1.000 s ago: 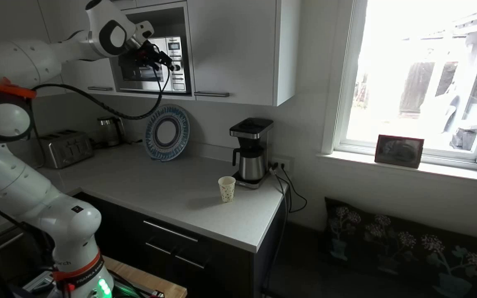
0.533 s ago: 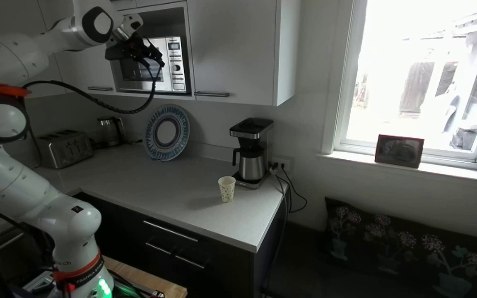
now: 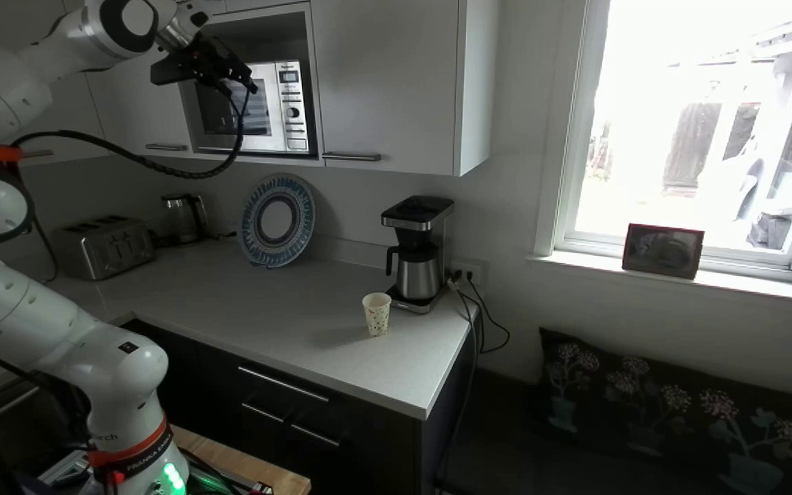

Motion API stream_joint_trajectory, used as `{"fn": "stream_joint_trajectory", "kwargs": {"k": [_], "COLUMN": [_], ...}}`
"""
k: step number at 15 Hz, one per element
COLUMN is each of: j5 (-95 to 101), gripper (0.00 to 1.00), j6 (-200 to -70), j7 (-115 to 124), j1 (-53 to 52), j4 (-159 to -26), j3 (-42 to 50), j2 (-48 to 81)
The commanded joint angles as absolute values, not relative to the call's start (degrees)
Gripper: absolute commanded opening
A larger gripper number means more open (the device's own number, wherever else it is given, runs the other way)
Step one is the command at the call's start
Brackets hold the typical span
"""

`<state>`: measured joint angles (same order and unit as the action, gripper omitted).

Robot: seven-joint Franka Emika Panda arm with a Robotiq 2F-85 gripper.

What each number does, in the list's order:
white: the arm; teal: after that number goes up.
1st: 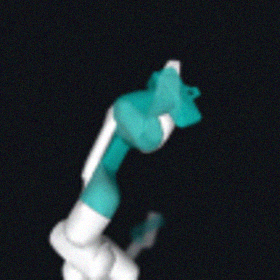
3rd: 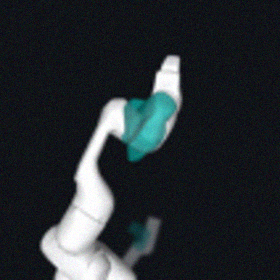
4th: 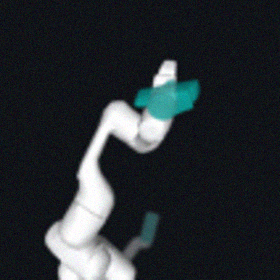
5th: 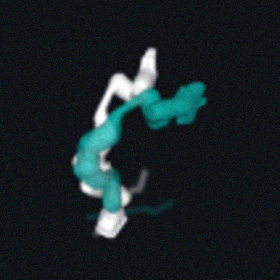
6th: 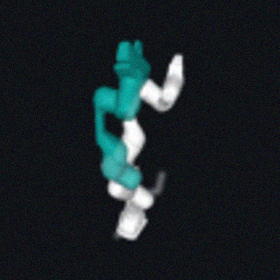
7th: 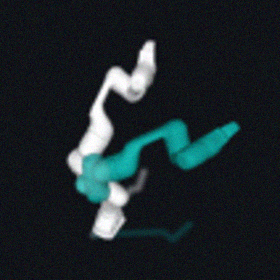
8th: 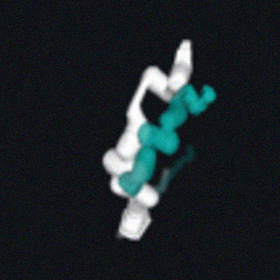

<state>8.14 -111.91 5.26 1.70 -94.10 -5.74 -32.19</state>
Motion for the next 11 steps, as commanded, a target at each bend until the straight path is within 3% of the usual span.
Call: {"fn": "stream_joint_trajectory", "kwargs": {"k": [1,11], "j5": [10.65,11.0], "gripper": [1.0,1.0], "j6": [-110.94,-111.75], "j7": [5.1,5.29], "j1": [2.2,1.73], "j4": [-94.46,-93.63], "j3": [-6.3,-6.19], "j2": [-34.91,-34.71]}}
